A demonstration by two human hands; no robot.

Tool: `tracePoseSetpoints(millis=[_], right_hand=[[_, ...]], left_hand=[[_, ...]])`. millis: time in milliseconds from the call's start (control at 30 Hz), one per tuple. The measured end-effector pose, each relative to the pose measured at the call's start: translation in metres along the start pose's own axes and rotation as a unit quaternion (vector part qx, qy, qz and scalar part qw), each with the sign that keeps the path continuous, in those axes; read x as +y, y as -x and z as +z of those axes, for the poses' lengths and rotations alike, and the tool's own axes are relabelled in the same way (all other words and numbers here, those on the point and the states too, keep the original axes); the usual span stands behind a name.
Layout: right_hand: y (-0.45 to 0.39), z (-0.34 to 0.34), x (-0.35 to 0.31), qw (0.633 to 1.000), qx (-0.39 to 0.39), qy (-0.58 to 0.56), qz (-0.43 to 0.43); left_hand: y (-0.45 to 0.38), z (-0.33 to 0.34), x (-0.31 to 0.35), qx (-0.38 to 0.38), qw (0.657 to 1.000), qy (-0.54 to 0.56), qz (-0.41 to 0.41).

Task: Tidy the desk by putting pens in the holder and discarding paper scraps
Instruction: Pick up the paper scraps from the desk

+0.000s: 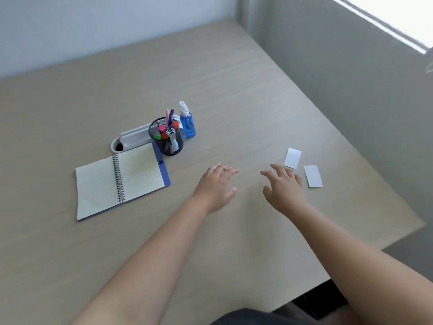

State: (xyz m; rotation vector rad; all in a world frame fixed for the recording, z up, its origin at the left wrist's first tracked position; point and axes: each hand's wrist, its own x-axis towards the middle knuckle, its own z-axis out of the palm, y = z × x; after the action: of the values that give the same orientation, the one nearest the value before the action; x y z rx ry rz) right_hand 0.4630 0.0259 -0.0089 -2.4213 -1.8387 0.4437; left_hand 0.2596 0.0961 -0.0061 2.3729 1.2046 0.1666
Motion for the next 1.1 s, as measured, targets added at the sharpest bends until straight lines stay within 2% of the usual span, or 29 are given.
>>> tracePoseSetpoints(millis=[100, 267, 333, 433, 533, 733, 933, 1100], right_hand=[[0.007, -0.009, 0.048, 0.997, 0.004, -0.033, 0.070], [0.013, -0.011, 0.110, 0.963, -0.005, -0.160, 0.216], [0.007, -0.013, 0.125, 0.945, 0.012, -0.209, 0.251], [-0.009, -0.017, 0.135, 0.918, 0.036, -0.266, 0.293], [-0.018, -0.017, 0.140, 0.912, 0.027, -0.260, 0.315], [-0.014, -0.010, 0.151, 0.889, 0.050, -0.269, 0.367], [-0.023, -0.016, 0.148, 0.880, 0.042, -0.312, 0.356], [-0.026, -0.017, 0.149, 0.874, 0.041, -0.329, 0.356]], left_hand=[[-0.030, 0.013, 0.041, -0.047, 0.999, -0.004, 0.019], [-0.067, 0.047, 0.101, -0.137, 0.986, 0.075, -0.065], [-0.075, 0.062, 0.117, -0.146, 0.984, 0.054, -0.092], [-0.084, 0.078, 0.129, -0.114, 0.987, 0.011, -0.115], [-0.096, 0.080, 0.132, -0.110, 0.985, 0.020, -0.133], [-0.116, 0.074, 0.137, -0.160, 0.973, 0.024, -0.167], [-0.133, 0.069, 0.132, -0.161, 0.973, 0.120, -0.118], [-0.172, 0.053, 0.137, -0.150, 0.980, 0.117, -0.059]])
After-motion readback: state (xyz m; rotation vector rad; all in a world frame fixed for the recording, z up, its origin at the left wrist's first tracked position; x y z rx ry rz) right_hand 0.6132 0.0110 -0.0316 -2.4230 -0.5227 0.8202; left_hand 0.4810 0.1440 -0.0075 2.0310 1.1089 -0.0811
